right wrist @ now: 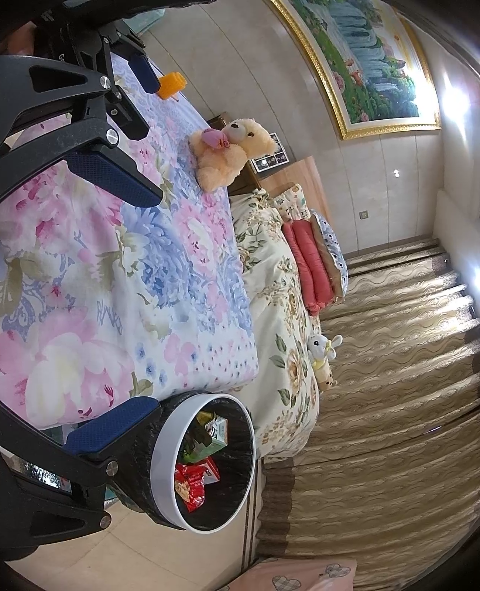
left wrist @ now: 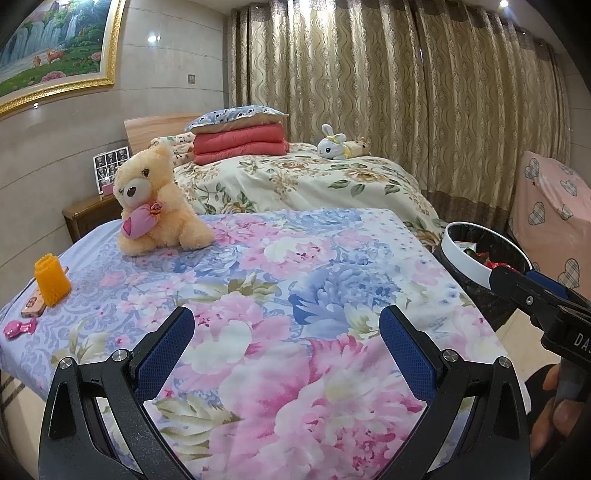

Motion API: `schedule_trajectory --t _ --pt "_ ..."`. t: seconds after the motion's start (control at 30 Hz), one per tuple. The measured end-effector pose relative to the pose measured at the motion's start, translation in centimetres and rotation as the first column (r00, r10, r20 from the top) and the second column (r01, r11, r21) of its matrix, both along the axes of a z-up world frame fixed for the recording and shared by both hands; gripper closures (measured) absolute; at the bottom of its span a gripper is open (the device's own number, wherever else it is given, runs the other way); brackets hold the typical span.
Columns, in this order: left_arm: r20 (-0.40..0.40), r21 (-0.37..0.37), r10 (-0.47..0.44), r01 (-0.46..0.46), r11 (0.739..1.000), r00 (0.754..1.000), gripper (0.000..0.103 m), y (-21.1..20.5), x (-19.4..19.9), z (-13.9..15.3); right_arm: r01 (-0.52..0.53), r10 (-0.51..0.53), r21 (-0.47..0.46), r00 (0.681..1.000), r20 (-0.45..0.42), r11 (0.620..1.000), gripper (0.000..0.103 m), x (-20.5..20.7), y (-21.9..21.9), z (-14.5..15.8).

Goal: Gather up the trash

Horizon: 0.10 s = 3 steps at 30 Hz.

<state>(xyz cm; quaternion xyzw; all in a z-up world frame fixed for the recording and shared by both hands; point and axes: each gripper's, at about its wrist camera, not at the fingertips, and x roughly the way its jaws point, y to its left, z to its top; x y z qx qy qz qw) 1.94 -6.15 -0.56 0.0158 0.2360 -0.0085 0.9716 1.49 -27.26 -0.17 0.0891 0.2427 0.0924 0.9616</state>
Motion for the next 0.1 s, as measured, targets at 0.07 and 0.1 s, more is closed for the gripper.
schedule_trajectory --t 0.07,0.1 --pt "-0.003 -0.003 0.000 0.000 1.000 1.000 0.001 0.12 0.14 -0.06 -0.001 0.001 0.002 1.000 -0.007 1.000 0.000 0.20 0.01 -0.01" --pt "-0.005 -0.004 0.000 0.000 1.000 1.000 0.001 0.19 0.22 -0.10 -0.001 0.001 0.001 1.000 -0.011 1.000 0.000 0.21 0.04 -0.08"
